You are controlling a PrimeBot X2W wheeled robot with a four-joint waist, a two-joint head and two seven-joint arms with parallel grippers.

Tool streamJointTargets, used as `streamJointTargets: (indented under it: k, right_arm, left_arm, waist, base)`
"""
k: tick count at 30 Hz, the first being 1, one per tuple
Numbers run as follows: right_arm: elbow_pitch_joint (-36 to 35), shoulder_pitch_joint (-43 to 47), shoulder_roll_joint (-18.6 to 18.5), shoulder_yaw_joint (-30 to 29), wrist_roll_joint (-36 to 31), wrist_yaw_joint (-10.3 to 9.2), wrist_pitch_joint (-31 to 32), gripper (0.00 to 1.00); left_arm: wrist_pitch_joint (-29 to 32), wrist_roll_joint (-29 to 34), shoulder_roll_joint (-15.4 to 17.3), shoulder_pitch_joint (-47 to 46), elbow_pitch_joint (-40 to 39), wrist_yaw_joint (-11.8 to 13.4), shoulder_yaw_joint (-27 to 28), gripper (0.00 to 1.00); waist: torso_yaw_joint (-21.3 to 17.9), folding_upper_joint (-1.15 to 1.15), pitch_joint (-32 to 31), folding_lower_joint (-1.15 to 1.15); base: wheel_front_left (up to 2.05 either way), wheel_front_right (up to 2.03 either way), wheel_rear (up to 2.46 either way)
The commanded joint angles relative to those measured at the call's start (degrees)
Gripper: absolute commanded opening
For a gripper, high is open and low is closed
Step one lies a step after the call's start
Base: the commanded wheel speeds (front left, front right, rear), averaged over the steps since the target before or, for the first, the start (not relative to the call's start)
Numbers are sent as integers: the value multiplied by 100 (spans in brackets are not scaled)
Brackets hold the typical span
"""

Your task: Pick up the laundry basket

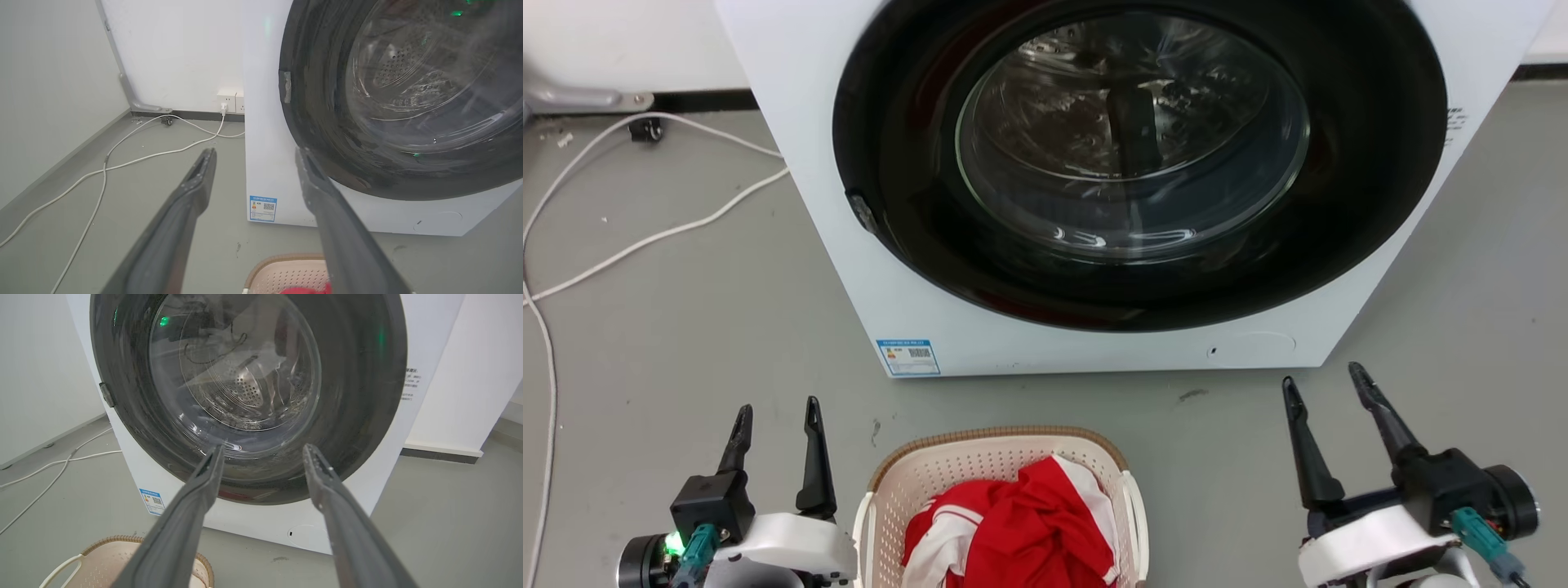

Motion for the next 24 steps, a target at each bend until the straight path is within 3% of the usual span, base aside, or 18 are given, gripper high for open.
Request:
streamJointTargets:
  k: [1,14,24]
  right_arm:
    - [159,-143,-9,68,5,-2,-10,100]
    - [1633,-948,-8,637,299,-3,-10,100]
    - [2767,-1979,-8,1213,415,-3,-10,100]
  left_arm:
    - [-15,16,13,-128,145,-6,53,100]
    - [-14,30,105,-875,1554,-347,391,100]
    - [-14,-49,315,-1748,2866,-482,275,100]
  waist:
    - [36,0,139,0]
    - [105,0,991,0]
    - [52,0,1973,0]
  base:
    - [0,0,0]
    - [0,0,0]
    - [0,0,0]
